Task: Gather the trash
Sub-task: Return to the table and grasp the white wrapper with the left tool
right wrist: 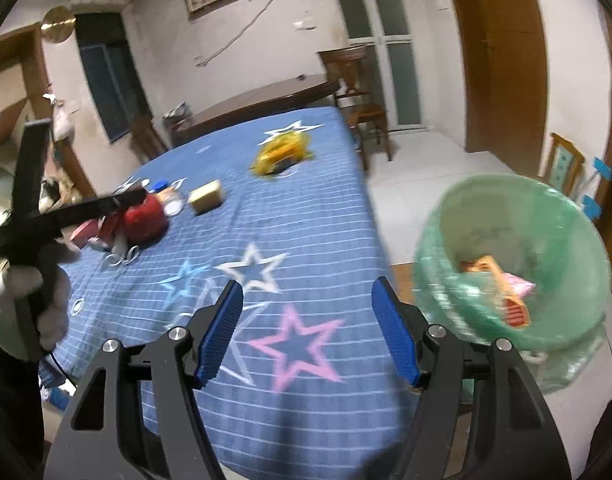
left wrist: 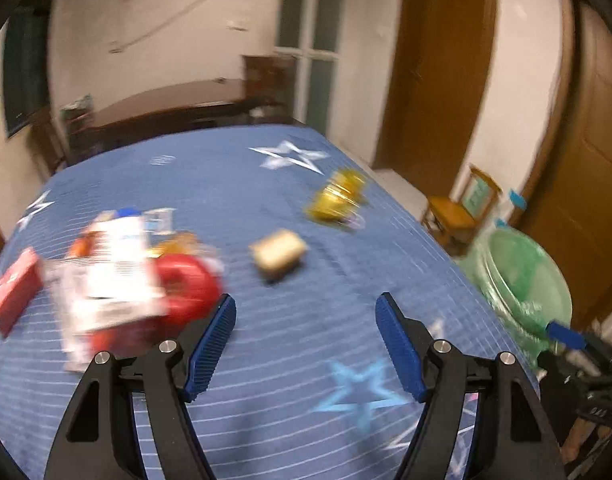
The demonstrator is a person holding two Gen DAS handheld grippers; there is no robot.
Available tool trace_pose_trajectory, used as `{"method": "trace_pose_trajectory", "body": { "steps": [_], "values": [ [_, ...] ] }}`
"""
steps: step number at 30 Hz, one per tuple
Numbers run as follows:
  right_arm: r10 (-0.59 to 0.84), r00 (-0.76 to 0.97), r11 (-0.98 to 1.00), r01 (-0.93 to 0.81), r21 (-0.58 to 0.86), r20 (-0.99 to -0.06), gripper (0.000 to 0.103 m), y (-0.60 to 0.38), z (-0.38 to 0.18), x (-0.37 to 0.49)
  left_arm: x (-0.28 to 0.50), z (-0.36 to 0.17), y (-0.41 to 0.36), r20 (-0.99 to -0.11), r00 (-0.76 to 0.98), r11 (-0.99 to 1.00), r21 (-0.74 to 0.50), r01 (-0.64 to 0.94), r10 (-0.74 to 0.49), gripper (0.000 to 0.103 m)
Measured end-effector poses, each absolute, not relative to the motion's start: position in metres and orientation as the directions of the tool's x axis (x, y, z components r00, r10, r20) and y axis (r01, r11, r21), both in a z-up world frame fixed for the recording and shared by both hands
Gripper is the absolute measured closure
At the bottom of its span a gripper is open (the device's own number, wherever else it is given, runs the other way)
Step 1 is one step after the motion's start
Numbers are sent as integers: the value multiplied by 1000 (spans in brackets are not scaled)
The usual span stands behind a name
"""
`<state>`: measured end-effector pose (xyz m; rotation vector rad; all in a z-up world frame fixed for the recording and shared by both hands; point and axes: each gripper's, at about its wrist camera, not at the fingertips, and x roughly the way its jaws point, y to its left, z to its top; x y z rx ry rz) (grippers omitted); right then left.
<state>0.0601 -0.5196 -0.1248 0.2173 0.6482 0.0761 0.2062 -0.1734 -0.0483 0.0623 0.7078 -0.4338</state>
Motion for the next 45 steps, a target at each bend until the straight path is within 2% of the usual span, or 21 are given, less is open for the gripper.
{"method": "trace_pose_trajectory", "body": {
  "steps": [5, 11, 15, 20, 21, 22, 23, 24, 25, 26, 31, 33, 39, 42, 44, 45],
  "values": [
    [185, 779, 974, -66, 216, -599, 39, -491, -122, 72, 210, -24, -73, -589, 751, 954, -160, 255, -299, 28],
    [224, 749, 971, -119, 207, -623, 38, -459, -128, 84, 242, -46, 40, -640, 726, 949, -311, 55, -252, 22],
    [240, 730, 970, -148, 194, -640, 38, -442, -130, 89, 275, -67, 60, -687, 678, 942, -336, 21, -261, 22],
    [244, 725, 969, -155, 193, -643, 38, -427, -129, 96, 308, -87, 42, -741, 635, 962, -271, 18, -220, 23],
    [245, 724, 969, -156, 193, -645, 38, -424, -129, 96, 311, -90, 41, -737, 638, 961, -275, 21, -224, 26],
    [246, 723, 969, -158, 192, -646, 38, -421, -130, 98, 311, -92, 42, -728, 639, 954, -296, 33, -248, 47],
    [247, 721, 968, -161, 190, -647, 38, -419, -130, 99, 311, -94, 43, -727, 632, 948, -316, 39, -268, 62],
    [250, 719, 968, -166, 189, -648, 38, -415, -129, 100, 309, -92, 47, -726, 635, 948, -315, 37, -266, 67],
    [253, 718, 967, -170, 190, -648, 39, -413, -129, 100, 308, -94, 49, -733, 637, 958, -284, 30, -237, 84],
    [258, 716, 966, -175, 191, -649, 39, -410, -129, 102, 304, -94, 53, -746, 636, 971, -239, 19, -196, 93],
    [282, 704, 959, -212, 186, -651, 42, -393, -129, 107, 279, -111, 97, -779, 613, 982, -186, -23, -134, 92],
    [291, 698, 957, -226, 183, -655, 42, -385, -129, 109, 266, -114, 122, -784, 606, 979, -198, -41, -134, 88],
    [326, 675, 943, -280, 180, -662, 42, -360, -130, 116, 239, -97, 174, -772, 636, 978, -142, -154, -12, 82],
    [359, 660, 929, -318, 187, -660, 42, -344, -126, 120, 231, -89, 182, -756, 654, 976, -153, -153, -16, 69],
    [377, 651, 921, -336, 196, -659, 42, -337, -124, 124, 226, -86, 183, -746, 664, 976, -172, -132, -42, 51],
    [388, 645, 917, -343, 204, -658, 42, -334, -123, 126, 224, -85, 182, -743, 667, 976, -181, -125, -52, 45]
  ]
}}
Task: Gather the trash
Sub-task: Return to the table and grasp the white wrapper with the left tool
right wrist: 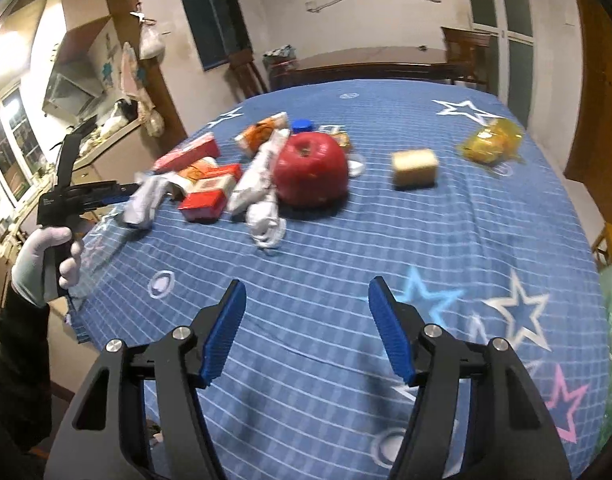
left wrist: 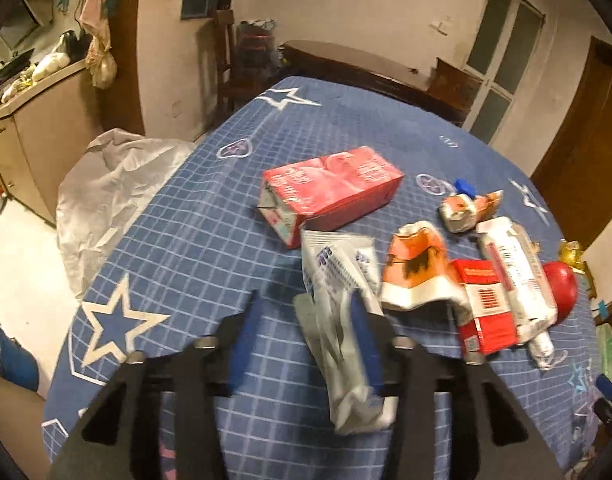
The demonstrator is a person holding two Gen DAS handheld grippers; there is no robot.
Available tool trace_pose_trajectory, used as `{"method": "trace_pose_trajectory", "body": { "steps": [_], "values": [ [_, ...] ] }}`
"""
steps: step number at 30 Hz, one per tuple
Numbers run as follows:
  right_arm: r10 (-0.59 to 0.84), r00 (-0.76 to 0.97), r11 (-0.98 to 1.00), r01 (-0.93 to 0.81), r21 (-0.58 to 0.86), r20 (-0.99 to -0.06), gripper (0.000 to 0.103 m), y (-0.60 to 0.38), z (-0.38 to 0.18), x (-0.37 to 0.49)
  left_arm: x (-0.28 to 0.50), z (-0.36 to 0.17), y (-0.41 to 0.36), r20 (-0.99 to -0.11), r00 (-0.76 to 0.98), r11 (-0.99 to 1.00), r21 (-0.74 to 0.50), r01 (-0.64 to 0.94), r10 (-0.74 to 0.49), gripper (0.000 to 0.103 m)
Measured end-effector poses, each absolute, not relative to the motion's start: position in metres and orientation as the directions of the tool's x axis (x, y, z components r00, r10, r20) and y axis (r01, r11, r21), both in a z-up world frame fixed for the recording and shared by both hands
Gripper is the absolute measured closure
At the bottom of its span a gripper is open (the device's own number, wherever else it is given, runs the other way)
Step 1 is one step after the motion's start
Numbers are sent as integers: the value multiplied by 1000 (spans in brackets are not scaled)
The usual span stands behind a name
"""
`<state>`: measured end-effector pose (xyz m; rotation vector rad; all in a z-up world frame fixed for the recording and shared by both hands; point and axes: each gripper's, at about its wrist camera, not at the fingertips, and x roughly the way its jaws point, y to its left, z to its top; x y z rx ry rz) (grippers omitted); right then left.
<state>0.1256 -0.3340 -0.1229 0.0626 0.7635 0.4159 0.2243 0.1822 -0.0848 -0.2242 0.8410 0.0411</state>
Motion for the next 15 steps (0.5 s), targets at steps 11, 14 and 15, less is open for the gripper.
{"method": "trace_pose_trajectory", "body": {
  "steps": [11, 14, 15],
  "values": [
    [501, 565, 851, -460, 254, -655, 42, -273, -113, 149, 242, -94, 152, -756, 649, 986, -157, -54, -85, 19],
    [507, 553, 847, -463, 262, -661, 42, -265, -117, 153, 249, -100, 144, -766, 636, 989, -146, -25, -97, 12],
    [506, 551, 847, -461, 264, -664, 42, -264, -118, 153, 251, -102, 140, -766, 634, 989, -147, -13, -105, 11]
  ]
}}
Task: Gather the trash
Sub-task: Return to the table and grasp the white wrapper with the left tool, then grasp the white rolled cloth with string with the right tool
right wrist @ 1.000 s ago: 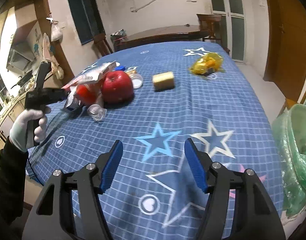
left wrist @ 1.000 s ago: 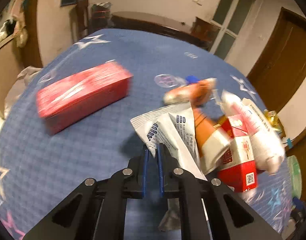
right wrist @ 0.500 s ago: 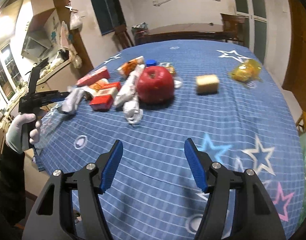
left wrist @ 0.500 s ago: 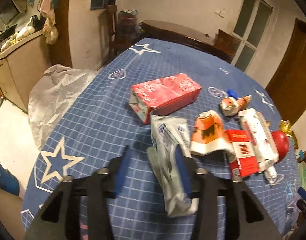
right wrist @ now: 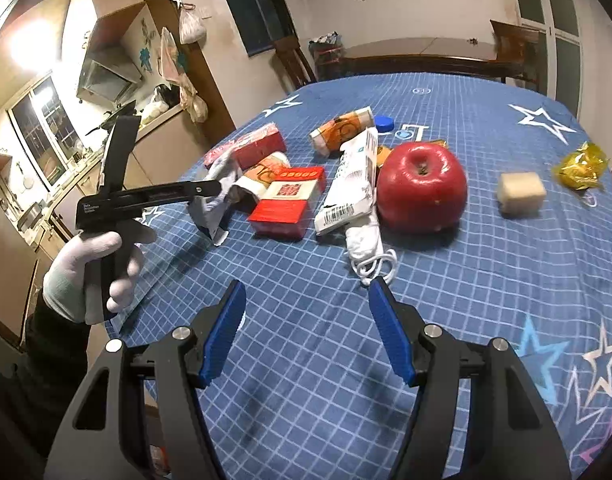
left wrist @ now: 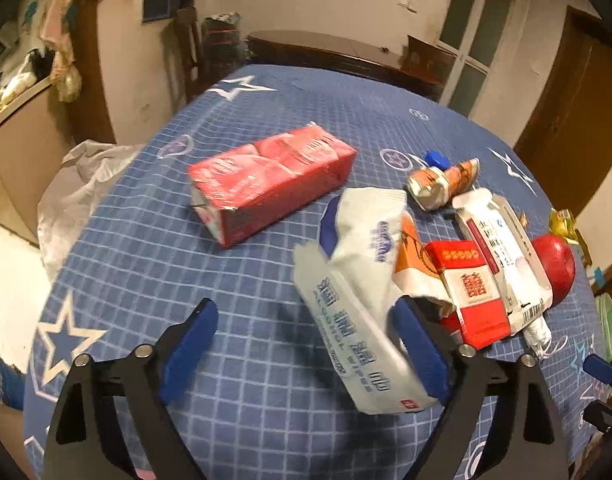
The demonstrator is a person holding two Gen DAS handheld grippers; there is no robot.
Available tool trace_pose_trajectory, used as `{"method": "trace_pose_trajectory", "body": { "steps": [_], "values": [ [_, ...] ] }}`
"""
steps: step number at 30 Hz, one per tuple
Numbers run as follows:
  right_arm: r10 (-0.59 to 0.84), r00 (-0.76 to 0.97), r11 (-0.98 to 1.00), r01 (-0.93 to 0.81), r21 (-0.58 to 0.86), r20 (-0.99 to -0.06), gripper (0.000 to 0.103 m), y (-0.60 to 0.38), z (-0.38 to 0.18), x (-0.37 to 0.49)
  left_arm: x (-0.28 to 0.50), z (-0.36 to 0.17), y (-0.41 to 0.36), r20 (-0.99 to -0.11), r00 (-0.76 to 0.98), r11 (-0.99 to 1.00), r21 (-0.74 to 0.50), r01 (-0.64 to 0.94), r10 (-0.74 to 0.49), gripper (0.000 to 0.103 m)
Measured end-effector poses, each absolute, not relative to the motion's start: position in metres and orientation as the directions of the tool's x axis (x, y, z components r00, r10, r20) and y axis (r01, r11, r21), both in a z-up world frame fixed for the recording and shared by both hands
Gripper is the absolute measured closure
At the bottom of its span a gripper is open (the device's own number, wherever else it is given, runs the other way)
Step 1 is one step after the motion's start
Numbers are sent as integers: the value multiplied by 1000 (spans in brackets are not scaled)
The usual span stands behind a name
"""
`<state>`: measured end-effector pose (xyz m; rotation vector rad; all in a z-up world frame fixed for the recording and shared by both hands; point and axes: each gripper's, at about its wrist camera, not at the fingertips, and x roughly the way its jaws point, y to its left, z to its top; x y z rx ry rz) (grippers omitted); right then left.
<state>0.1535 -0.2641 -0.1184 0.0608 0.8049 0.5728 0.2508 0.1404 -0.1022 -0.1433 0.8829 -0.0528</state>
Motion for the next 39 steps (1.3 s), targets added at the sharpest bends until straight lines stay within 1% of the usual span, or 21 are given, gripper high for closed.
{"method": "trace_pose_trajectory", "body": {
  "steps": [6, 7, 8, 9, 10, 11, 12, 14, 16, 20, 24, 27, 30, 33, 35, 37, 39],
  "values": [
    [498, 549, 856, -436, 278, -671, 42, -266, -123, 161, 262, -113, 122, -767, 623, 984, -177, 24, -153, 11],
    [495, 553, 858, -432, 278, -670, 42, -268, -123, 163, 263, -116, 119, -767, 619, 982, -184, 39, -168, 13],
    [491, 557, 861, -425, 278, -669, 42, -271, -122, 165, 263, -119, 114, -770, 611, 980, -192, 58, -187, 18],
    [488, 562, 864, -419, 278, -668, 42, -275, -121, 167, 263, -121, 108, -768, 618, 984, -164, 66, -169, 20],
    [481, 570, 869, -409, 278, -666, 42, -280, -120, 168, 261, -121, 100, -770, 621, 989, -125, 79, -147, 35],
    [476, 578, 873, -399, 280, -662, 42, -285, -119, 170, 260, -121, 96, -771, 622, 990, -109, 85, -138, 53],
    [472, 586, 877, -388, 283, -659, 42, -290, -119, 172, 259, -121, 95, -770, 626, 992, -97, 76, -123, 56],
    [458, 606, 887, -362, 287, -651, 42, -304, -117, 175, 257, -121, 100, -765, 627, 989, -129, 71, -145, 63],
    [440, 623, 898, -331, 291, -647, 42, -318, -117, 179, 253, -121, 108, -762, 626, 985, -161, 64, -165, 65],
    [425, 630, 905, -295, 305, -651, 42, -335, -121, 185, 244, -120, 122, -758, 631, 983, -176, 46, -165, 68],
    [447, 610, 893, -346, 288, -654, 42, -318, -123, 183, 235, -111, 134, -745, 648, 981, -193, 20, -160, 68],
    [429, 611, 899, -357, 252, -665, 42, -306, -122, 185, 233, -111, 136, -745, 648, 981, -195, 18, -160, 68],
    [435, 607, 897, -354, 264, -665, 42, -308, -122, 189, 230, -112, 133, -742, 649, 980, -196, 28, -167, 68],
    [471, 572, 879, -375, 296, -672, 42, -303, -125, 194, 231, -116, 129, -745, 643, 979, -200, 39, -178, 68],
    [462, 554, 876, -407, 259, -692, 42, -284, -128, 197, 233, -119, 125, -747, 638, 978, -205, 45, -185, 68],
    [425, 546, 882, -428, 195, -722, 47, -266, -134, 206, 234, -120, 121, -747, 636, 977, -206, 53, -192, 68],
    [393, 540, 891, -423, 164, -744, 54, -255, -142, 220, 234, -120, 118, -748, 634, 977, -206, 57, -194, 68]
  ]
}}
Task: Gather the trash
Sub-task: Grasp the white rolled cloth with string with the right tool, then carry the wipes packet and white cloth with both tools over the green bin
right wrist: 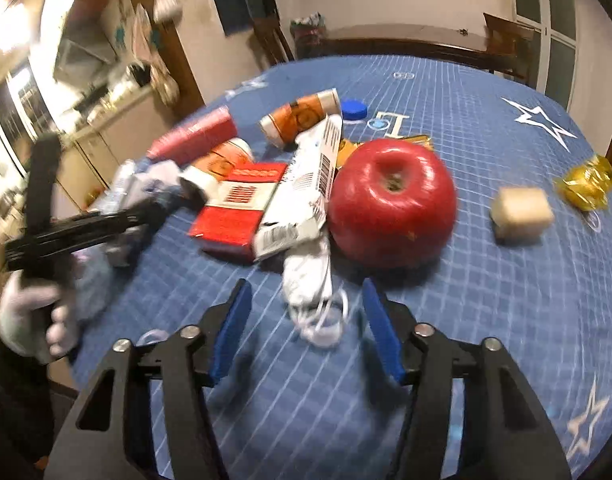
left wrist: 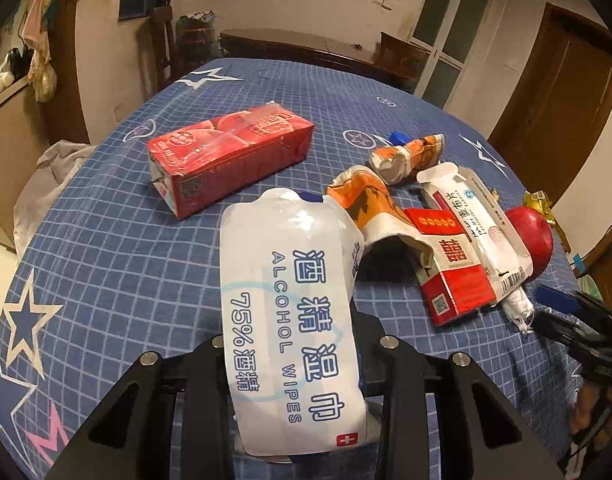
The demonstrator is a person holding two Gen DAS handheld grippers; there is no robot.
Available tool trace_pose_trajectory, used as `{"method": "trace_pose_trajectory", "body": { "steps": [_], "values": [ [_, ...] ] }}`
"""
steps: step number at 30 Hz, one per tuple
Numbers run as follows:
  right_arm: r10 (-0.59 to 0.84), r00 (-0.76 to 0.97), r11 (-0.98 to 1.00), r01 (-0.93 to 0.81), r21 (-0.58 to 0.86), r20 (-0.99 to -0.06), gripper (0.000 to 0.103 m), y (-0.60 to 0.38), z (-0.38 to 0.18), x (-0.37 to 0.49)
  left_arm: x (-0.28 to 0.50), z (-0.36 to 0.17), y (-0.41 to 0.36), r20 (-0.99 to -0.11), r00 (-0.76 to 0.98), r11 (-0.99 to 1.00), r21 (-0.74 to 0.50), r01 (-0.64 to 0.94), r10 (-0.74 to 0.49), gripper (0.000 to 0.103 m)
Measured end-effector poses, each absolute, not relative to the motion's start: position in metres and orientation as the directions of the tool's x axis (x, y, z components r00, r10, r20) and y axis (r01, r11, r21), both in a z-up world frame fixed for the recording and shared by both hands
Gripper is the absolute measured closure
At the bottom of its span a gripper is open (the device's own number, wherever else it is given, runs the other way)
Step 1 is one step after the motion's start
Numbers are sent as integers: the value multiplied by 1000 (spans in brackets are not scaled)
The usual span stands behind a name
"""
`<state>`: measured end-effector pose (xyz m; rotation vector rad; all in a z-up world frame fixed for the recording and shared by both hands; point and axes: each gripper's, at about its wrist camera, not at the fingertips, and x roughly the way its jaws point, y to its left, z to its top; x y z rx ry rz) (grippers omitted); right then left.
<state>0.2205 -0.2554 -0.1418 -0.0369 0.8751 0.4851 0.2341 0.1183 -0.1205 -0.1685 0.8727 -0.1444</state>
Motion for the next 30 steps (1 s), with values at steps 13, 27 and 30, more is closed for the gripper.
{"method": "trace_pose_trajectory", "body": {
  "steps": [13, 27, 30],
  "values": [
    [343, 574, 907, -409, 103, -743, 78, -242, -154, 218, 217, -113, 114, -717, 675, 981, -189, 51, -173, 68],
    [294, 779, 946, -321, 51, -553, 78, -299, -92, 131, 163, -55, 53, -598, 760, 966, -189, 175, -255, 68],
    [279, 809, 955, -292, 59, -518, 78, -312, -84, 120, 150, -41, 30, -564, 777, 960, -183, 213, -280, 68]
  ]
}}
